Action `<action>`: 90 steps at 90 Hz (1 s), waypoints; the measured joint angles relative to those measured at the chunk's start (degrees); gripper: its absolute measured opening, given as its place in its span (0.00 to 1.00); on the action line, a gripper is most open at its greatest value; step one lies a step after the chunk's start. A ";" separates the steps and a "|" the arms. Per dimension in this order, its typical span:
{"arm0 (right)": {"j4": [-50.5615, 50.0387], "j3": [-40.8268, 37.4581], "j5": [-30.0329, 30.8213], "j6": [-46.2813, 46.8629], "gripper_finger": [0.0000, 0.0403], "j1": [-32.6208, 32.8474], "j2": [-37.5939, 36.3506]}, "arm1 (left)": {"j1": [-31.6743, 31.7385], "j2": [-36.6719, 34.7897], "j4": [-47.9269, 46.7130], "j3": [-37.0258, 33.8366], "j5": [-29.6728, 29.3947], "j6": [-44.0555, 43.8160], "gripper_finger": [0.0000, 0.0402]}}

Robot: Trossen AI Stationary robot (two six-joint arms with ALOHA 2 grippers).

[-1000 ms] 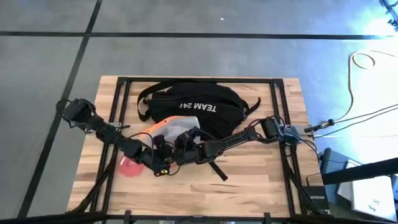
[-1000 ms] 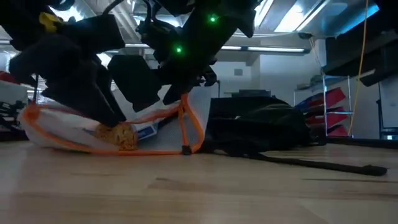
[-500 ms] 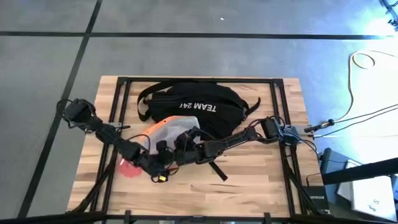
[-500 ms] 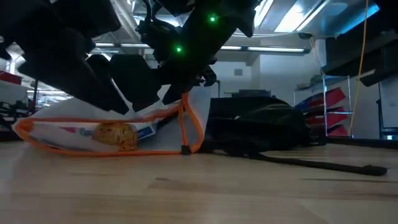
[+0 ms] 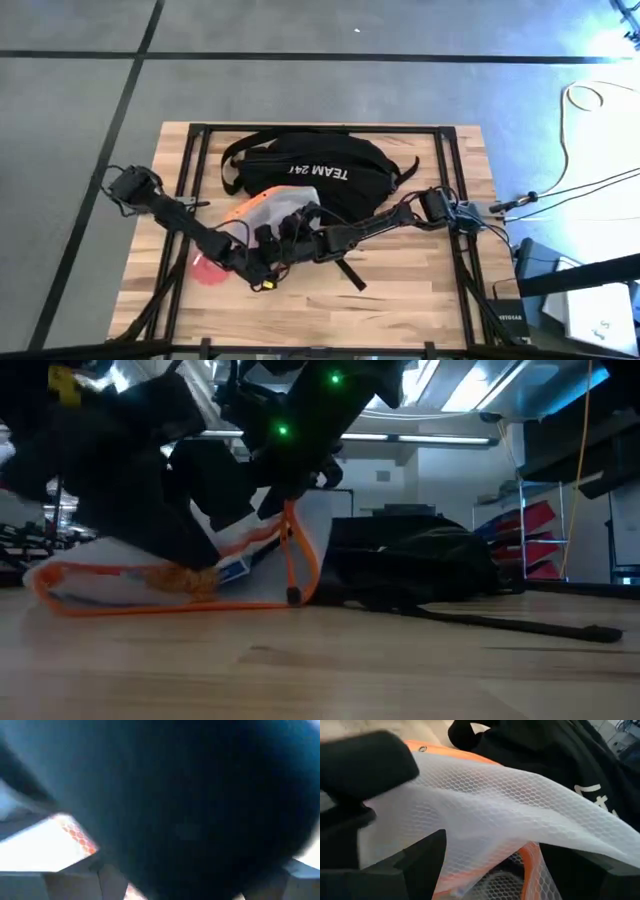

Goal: Unpack backpack
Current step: Remove the candle wax box from the white zip bag

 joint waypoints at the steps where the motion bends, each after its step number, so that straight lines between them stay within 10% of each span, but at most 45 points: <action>1: 0.01 0.01 0.00 -0.09 0.75 0.00 0.00 | -0.04 0.09 0.07 -0.02 -0.05 -0.02 0.70; 90: 0.26 0.12 -1.06 -0.34 0.75 0.42 -0.50 | -1.51 -1.81 -15.04 0.66 -11.69 -4.38 0.70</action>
